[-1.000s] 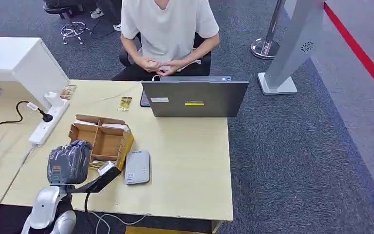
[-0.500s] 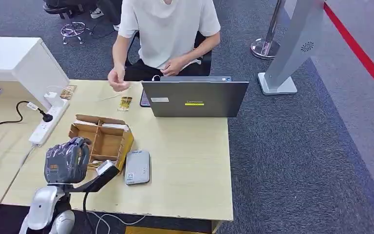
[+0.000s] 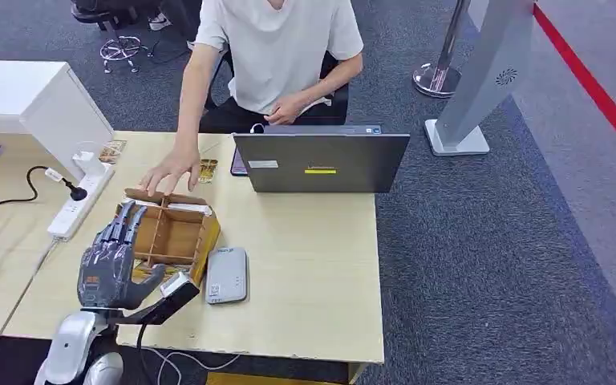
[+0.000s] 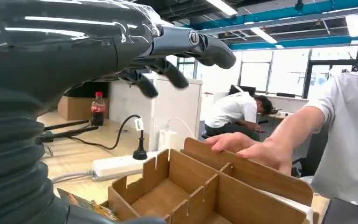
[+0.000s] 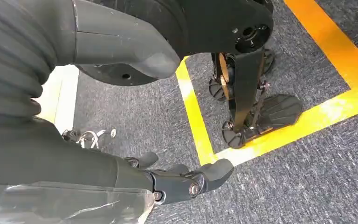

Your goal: Pass the card to the sensor for recognition and then transmit it.

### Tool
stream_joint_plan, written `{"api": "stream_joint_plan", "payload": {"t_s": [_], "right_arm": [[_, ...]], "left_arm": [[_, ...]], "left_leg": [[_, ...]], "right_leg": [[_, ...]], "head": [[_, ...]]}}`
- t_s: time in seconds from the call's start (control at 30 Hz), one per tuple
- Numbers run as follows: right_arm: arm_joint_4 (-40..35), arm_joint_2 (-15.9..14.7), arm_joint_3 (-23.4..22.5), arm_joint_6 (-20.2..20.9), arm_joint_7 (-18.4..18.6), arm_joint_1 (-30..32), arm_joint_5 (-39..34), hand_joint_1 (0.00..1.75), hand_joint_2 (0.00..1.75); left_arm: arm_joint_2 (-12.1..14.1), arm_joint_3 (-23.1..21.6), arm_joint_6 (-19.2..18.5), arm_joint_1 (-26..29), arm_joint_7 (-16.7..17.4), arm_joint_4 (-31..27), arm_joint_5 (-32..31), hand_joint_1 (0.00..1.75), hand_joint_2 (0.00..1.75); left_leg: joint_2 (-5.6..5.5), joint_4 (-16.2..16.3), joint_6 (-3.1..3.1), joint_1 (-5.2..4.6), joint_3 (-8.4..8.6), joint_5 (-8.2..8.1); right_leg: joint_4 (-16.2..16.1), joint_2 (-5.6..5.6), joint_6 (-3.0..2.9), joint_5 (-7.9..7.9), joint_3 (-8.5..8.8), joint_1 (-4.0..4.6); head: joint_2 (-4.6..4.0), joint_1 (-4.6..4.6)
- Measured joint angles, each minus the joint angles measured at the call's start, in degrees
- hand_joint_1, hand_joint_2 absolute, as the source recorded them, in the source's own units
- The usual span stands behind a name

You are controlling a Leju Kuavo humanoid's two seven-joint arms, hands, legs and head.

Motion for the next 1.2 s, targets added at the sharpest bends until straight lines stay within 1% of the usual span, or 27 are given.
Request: {"api": "stream_joint_plan", "payload": {"t_s": [0.07, 0.3, 0.53, 0.63, 0.87, 1.03, 1.2], "right_arm": [[0.0, 0.0, -0.02, 0.02, 0.02, 0.0, 0.04, 0.0, 1.75], [0.0, 0.0, -0.94, 0.02, 0.17, -0.01, 0.31, 0.0, 1.75], [0.0, 0.0, -1.31, 0.02, 0.17, -0.07, 0.31, 0.0, 1.75], [0.0, 0.0, -1.42, 0.02, 0.3, -0.08, 0.61, 0.0, 1.75], [0.0, 0.0, -1.79, 0.09, 0.87, -0.14, 1.44, 0.0, 1.75], [0.0, 0.0, -2.27, 0.15, 1.05, -0.2, 1.84, 0.0, 1.75], [0.0, 0.0, -2.54, 0.26, 1.14, -0.29, 2.49, 0.0, 1.75]], "left_arm": [[0.04, -0.15, -0.04, 0.22, -0.02, -0.26, 0.11, 0.0, 1.75], [1.05, -1.4, -2.51, 1.47, -0.66, -1.09, 0.66, 0.0, 1.75], [1.66, -2.1, -2.62, 1.74, -0.66, -1.33, 0.7, 0.0, 1.75], [2.27, -2.3, -4.56, 1.83, -0.5, -1.33, 0.79, 0.0, 1.75], [5.27, -3.13, -10.21, 1.93, 2.54, -0.06, 0.09, 0.0, 1.75], [6.71, -3.54, -11.04, 1.76, 3.8, 2.17, -0.09, 0.0, 1.75], [6.82, -3.65, -10.88, 0.95, 6.19, 4.02, -1.14, 0.0, 1.75]], "left_leg": [[0.0, 0.0, 0.0, 0.0, 0.0, 0.0], [0.01, 0.0, 0.0, 0.0, 0.0, 0.0], [0.0, 0.0, 0.0, 0.0, -0.01, 0.0], [0.0, 0.0, 0.0, 0.0, -0.01, 0.0], [0.0, 0.0, 0.0, 0.0, -0.01, 0.0], [0.01, 0.0, 0.0, 0.0, -0.01, 0.0], [0.01, 0.0, 0.0, 0.0, -0.01, 0.0]], "right_leg": [[0.0, 0.0, 0.0, 0.0, 0.0, 0.0], [0.0, 0.0, 0.0, 0.0, -0.01, 0.0], [0.0, 0.0, 0.0, 0.0, -0.01, 0.0], [0.0, 0.0, 0.0, 0.0, -0.01, 0.0], [0.0, 0.0, 0.0, 0.0, -0.02, 0.0], [0.0, 0.01, 0.0, 0.0, -0.02, 0.0], [0.0, 0.0, 0.0, 0.0, -0.01, 0.0]], "head": [[0.0, 0.0], [0.0, -0.02], [0.0, -0.02], [0.0, 0.0], [0.0, 0.0], [0.0, -0.02], [0.0, 0.0]]}}
